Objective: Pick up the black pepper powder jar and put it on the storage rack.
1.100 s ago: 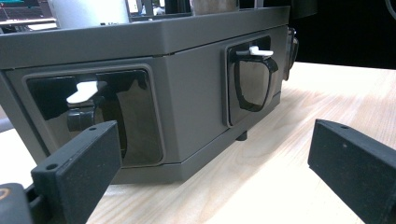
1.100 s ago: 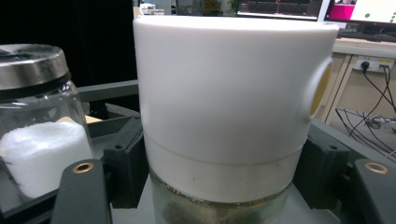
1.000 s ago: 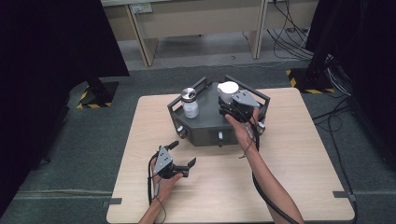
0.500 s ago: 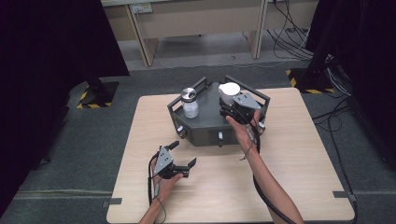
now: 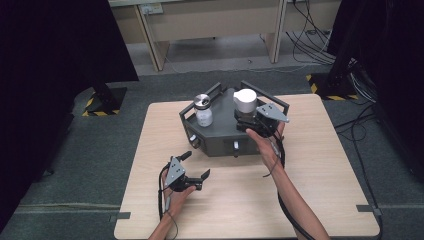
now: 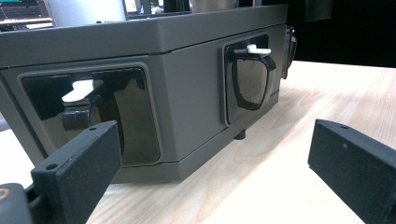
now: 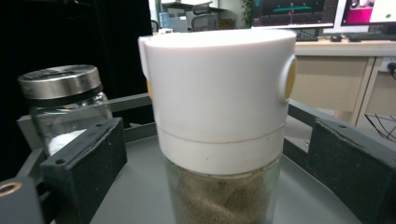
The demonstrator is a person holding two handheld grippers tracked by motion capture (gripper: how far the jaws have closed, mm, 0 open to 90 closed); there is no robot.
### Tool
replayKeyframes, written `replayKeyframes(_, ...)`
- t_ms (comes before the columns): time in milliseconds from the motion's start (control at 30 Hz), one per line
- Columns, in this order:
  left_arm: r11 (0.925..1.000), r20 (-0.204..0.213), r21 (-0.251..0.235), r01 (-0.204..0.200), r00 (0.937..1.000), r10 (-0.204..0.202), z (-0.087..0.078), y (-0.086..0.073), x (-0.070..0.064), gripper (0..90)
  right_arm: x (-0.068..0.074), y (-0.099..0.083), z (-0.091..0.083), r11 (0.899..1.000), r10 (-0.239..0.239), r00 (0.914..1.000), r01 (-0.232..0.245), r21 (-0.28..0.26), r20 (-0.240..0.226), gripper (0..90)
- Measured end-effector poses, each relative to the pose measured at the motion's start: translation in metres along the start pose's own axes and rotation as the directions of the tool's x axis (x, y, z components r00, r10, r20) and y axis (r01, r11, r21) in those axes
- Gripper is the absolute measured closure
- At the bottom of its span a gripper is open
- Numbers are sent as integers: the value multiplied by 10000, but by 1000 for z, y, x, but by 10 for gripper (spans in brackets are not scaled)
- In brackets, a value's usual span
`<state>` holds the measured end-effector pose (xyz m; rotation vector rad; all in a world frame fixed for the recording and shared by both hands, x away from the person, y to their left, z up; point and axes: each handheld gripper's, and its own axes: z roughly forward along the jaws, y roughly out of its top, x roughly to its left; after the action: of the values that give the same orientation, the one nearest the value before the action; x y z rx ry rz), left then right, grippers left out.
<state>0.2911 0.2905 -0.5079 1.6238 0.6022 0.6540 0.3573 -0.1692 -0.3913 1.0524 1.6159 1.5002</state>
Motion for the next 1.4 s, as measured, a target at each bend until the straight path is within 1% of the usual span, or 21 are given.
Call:
replayKeyframes(167, 10000, 3, 0, 4, 10000, -4, 0, 0, 0, 19, 0, 2, -9, 9999, -3, 9998, 1, -115, -177, 4)
replayKeyframes(300, 10000, -4, -5, -9, 10000, 9, 0, 0, 0, 19, 3, 2, -16, 9998, -117, 9996, 113, -165, -272, 3)
replayKeyframes(467, 10000, -10, -7, 0, 10000, 0, 0, 0, 0, 19, 3, 0, -25, 9998, -23, 9992, 16, -177, -400, 3)
replayKeyframes(567, 10000, -14, -5, -4, 10000, 4, 0, 0, 0, 19, 2, -3, -32, 9996, -28, 9988, 15, -270, -480, 3)
replayKeyframes(733, 10000, -32, 5, -9, 10000, 9, -1, 0, 0, 19, 3, -9, -43, 9985, -379, 9971, 353, -414, -655, 3)
replayKeyframes(900, 10000, -37, -4, -12, 10000, 12, -1, 0, 0, 20, 3, -15, -52, 9980, -389, 9959, 346, -525, -823, 3)
replayKeyframes(1000, 10000, -39, -3, -14, 10000, 14, -1, 0, 0, 20, 5, -20, -58, 9971, -571, 9946, 525, -548, -861, 3)
replayKeyframes(1300, 10000, -43, -7, -22, 10000, 22, -1, 0, 0, 20, 10, -36, -75, 9946, -929, 9893, 869, -567, -1129, 3)
replayKeyframes(1400, 10000, -59, -28, -7, 10000, 7, -1, 0, 0, 20, 10, -42, -81, 9945, -970, 9885, 917, -504, -1164, 3)
